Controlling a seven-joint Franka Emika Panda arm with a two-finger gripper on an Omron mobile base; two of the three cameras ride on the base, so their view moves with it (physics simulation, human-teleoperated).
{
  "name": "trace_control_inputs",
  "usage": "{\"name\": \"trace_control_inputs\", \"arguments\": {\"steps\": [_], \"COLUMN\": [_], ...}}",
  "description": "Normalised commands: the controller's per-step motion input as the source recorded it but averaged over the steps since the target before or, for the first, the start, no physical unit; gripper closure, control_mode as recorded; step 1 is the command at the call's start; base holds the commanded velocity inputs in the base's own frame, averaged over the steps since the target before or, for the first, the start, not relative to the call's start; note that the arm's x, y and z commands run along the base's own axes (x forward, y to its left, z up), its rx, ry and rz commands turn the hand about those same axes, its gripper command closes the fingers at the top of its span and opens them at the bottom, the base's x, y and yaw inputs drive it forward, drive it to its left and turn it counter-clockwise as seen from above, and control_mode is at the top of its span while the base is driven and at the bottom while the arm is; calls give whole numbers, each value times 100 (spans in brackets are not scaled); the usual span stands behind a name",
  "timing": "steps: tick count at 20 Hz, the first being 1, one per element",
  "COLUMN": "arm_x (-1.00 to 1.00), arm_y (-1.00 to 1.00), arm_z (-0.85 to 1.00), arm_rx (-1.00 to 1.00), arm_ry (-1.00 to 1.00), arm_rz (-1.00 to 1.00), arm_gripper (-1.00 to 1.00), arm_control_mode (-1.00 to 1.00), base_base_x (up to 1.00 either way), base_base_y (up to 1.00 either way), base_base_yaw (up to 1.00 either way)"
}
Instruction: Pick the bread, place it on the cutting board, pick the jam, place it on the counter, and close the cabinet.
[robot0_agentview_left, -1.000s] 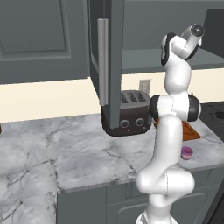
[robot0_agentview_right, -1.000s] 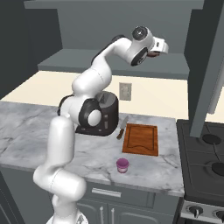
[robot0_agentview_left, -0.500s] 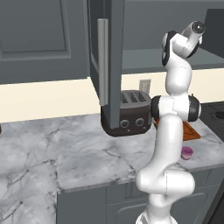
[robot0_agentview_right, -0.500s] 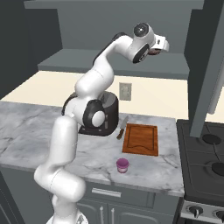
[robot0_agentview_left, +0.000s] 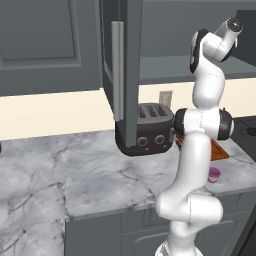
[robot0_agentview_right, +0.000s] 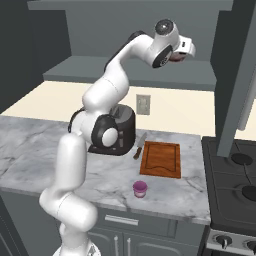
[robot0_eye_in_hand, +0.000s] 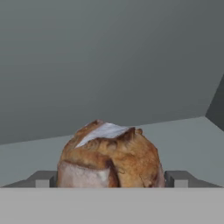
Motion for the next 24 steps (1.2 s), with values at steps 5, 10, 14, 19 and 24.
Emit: {"name": "trace_control_inputs", "arguments": {"steps": [5, 10, 14, 19, 24], "arm_x": [-30, -31, -29, -32, -46], "arm_y": [0, 0, 0, 0, 0], "arm_z": [0, -10, -16, -7, 0], "arm_rx": [0, -1, -1, -1, 0], "arm_ry": [0, 0, 0, 0, 0], "arm_rz": [0, 0, 0, 0, 0], "arm_gripper": [100, 100, 100, 100, 100], "arm_control_mode": [-100, -100, -100, -100, -100], "base_base_x": [0, 0, 0, 0, 0], "base_base_y": [0, 0, 0, 0, 0], "base_base_yaw": [0, 0, 0, 0, 0]}}
